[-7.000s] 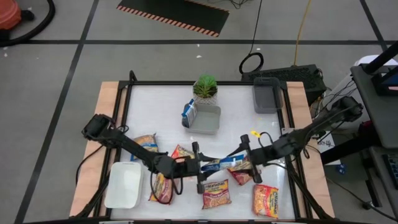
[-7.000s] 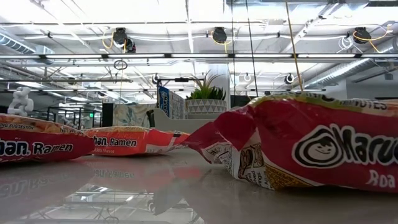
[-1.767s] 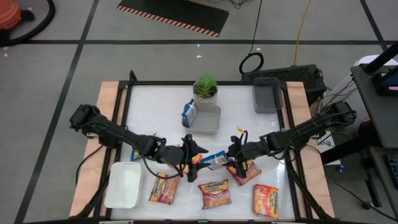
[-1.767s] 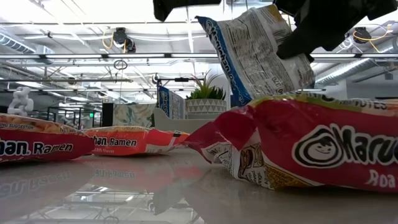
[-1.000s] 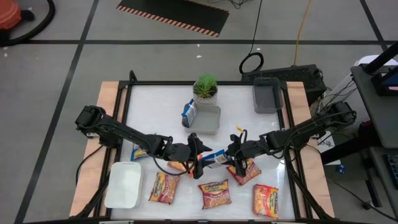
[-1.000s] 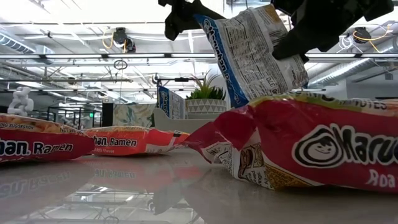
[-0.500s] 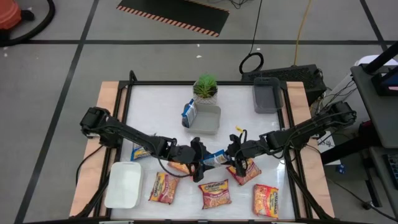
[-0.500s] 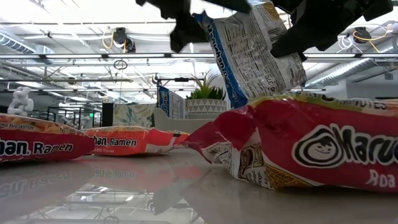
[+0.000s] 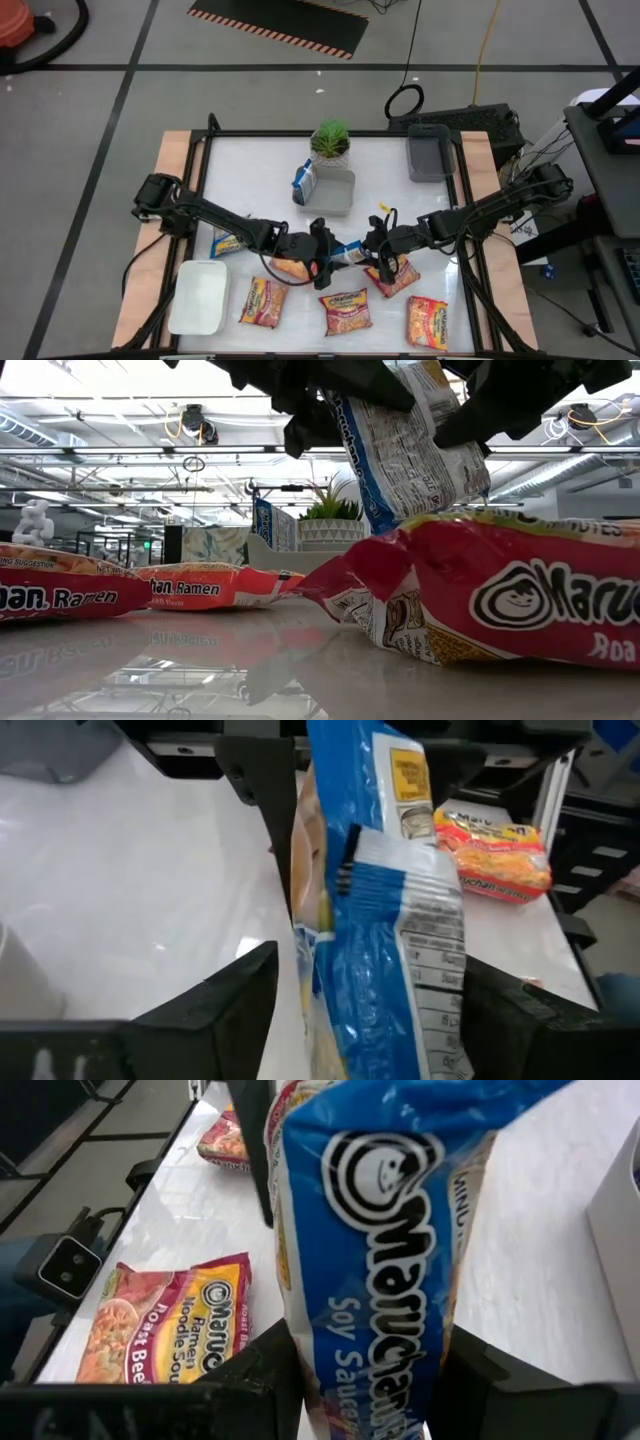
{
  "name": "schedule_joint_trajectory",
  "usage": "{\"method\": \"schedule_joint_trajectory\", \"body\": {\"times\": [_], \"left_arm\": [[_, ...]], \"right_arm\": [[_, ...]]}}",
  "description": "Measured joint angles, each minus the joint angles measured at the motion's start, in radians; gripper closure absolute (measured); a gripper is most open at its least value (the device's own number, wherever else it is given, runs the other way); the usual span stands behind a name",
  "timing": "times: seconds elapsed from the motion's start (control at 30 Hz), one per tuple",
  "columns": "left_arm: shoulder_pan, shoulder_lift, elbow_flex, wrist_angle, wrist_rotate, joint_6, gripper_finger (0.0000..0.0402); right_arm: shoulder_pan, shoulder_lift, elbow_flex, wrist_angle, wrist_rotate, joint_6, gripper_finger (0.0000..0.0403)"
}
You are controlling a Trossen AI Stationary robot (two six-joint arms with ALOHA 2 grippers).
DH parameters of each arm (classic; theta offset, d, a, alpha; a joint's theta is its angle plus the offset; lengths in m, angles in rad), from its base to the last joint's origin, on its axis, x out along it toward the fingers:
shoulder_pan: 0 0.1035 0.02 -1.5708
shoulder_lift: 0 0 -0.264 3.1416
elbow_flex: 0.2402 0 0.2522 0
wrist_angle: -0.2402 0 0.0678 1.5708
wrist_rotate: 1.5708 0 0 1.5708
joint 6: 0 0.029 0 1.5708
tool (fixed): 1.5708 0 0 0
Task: Sort Maruchan noodles
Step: Put the right blue noodle pack into the gray bin
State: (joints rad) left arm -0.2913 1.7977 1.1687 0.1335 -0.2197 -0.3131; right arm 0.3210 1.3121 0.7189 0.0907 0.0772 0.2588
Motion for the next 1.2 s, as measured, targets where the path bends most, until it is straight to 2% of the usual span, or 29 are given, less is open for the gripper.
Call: {"method": "schedule_joint_trajectory", "body": {"times": [0.3, 0.4, 0.6, 0.8, 1.0, 1.2], "left_arm": [[0.01, 0.0, 0.0, -0.002, -0.005, 0.024, 0.0253], [0.011, 0.0, 0.0, -0.003, -0.005, 0.032, 0.0271], [0.012, -0.002, 0.001, 0.0, -0.009, 0.041, 0.0272], [0.012, -0.002, 0.002, -0.004, -0.014, 0.035, 0.0272], [0.012, -0.002, 0.002, -0.004, -0.014, 0.035, 0.0272], [0.012, -0.002, 0.002, -0.004, -0.035, 0.022, 0.0272]], "right_arm": [[-0.001, 0.0, 0.0, -0.004, 0.005, -0.017, 0.0259], [-0.001, 0.0, 0.0, -0.004, 0.003, -0.017, 0.0259], [-0.001, -0.011, 0.0, -0.005, 0.029, -0.012, 0.0245], [-0.005, -0.074, 0.0, -0.019, 0.032, 0.0, 0.0184], [-0.004, -0.198, 0.0, -0.157, 0.055, 0.002, 0.0132], [0.008, -0.369, 0.0, -0.36, 0.17, 0.027, 0.012]]}}
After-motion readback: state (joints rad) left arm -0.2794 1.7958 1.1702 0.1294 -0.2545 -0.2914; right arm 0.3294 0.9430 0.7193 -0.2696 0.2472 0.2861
